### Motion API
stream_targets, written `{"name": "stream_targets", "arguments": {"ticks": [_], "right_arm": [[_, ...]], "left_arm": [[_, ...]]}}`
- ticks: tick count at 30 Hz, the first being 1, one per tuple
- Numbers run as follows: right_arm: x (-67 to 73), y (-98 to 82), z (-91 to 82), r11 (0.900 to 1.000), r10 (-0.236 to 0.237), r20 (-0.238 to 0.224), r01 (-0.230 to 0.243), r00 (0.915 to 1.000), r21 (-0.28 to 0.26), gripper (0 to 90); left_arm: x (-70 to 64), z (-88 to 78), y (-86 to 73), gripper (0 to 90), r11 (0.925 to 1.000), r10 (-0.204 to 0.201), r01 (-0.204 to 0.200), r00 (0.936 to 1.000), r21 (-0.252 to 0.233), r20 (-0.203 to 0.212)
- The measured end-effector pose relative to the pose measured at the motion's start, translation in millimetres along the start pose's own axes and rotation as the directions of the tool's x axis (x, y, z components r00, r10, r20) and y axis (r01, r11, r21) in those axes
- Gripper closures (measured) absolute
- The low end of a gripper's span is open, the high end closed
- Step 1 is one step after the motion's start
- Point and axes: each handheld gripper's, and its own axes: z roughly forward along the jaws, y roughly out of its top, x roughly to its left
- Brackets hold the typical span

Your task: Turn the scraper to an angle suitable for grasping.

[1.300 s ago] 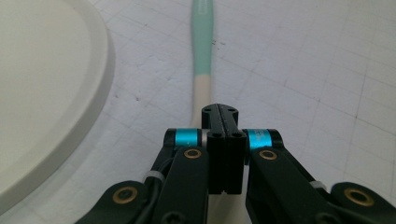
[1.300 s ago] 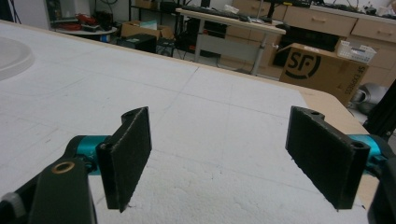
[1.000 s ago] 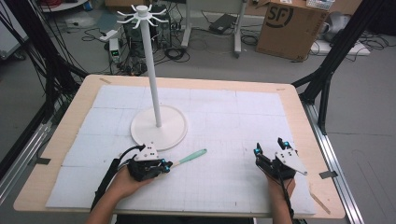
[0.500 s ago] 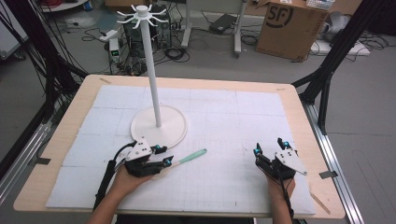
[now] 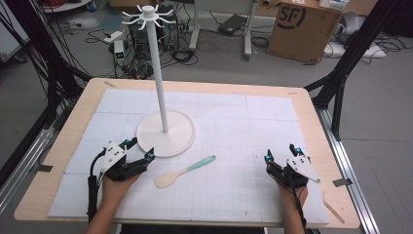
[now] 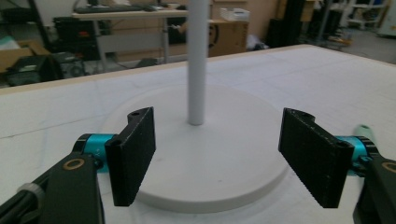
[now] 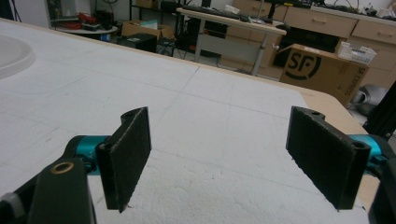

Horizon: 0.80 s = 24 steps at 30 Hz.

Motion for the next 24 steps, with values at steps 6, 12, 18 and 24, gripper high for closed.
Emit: {"name": "stream_targets", "arguments": {"ticks": [6,12,18,24], "right_arm": [[0.3,0.0,-0.2,1.000,0.001,0.001,-0.001,1.0000,0.001,21.2],[0.1,0.0,0.2,1.000,-0.006,0.001,0.006,1.0000,0.003,21.2],[-0.6,-0.1,0.1,1.000,0.000,0.009,0.000,1.0000,0.000,21.2],[0.3,-0.9,-2.8,1.000,0.000,0.028,0.000,0.9996,-0.029,21.0]], "left_arm": [[12.9,-12.9,-4.1,24.7,0.9985,-0.046,0.042,0.9914,-0.036,-0.123],[16.7,-19.8,-7.7,20.6,0.9943,-0.062,0.042,0.9746,-0.098,-0.215],[17.2,-14.8,-11.6,22.9,0.9981,-0.053,0.045,0.9744,-0.042,-0.218],[16.3,-13.2,-11.9,23.7,0.9992,-0.036,0.031,0.9780,-0.025,-0.205]]}}
